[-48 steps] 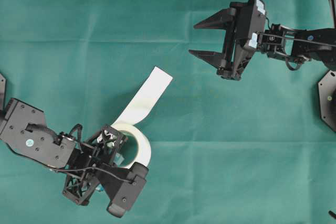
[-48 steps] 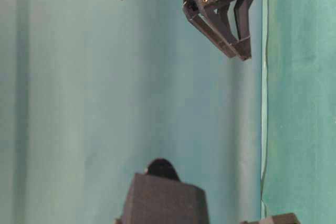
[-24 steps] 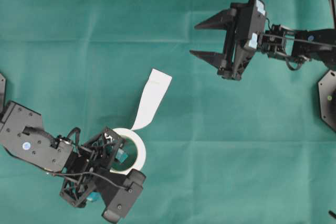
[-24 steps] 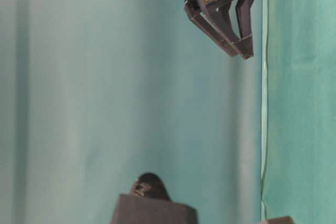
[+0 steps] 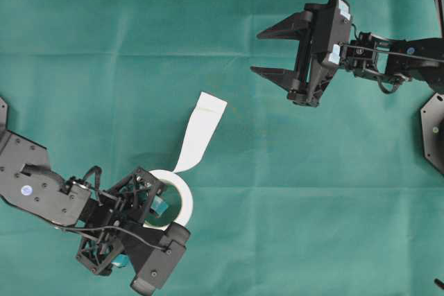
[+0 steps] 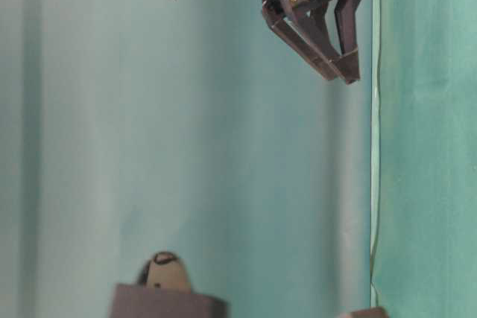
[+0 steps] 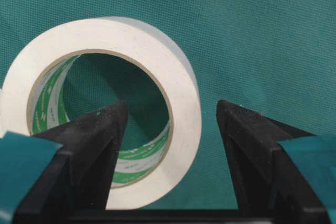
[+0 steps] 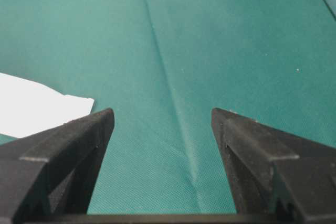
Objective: Peel off the duct tape with your right arm.
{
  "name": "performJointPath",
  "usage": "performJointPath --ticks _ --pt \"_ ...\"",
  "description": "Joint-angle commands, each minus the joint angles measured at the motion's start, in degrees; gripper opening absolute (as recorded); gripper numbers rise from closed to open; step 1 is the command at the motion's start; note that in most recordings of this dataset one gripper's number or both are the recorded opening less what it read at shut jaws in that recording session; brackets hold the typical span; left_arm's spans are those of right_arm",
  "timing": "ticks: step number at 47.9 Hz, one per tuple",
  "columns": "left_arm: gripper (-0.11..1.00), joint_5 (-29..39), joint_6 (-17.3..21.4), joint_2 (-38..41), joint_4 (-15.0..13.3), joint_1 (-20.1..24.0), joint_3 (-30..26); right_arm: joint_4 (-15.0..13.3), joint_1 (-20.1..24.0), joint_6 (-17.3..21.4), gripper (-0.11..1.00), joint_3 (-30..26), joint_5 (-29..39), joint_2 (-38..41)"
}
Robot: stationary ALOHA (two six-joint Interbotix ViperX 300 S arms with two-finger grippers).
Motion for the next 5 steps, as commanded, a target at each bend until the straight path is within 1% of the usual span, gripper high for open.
performJointPath --ticks 1,5 --pt "0.64 -0.2 0.0 -3.0 0.2 0.5 -1.3 -0.1 0.1 0.1 0.42 -0.4 -0.2 -0.5" --pt "0.64 -0.1 0.0 -4.1 0.2 0.8 -1.3 -0.1 0.1 0.1 0.42 -0.3 -0.2 -1.1"
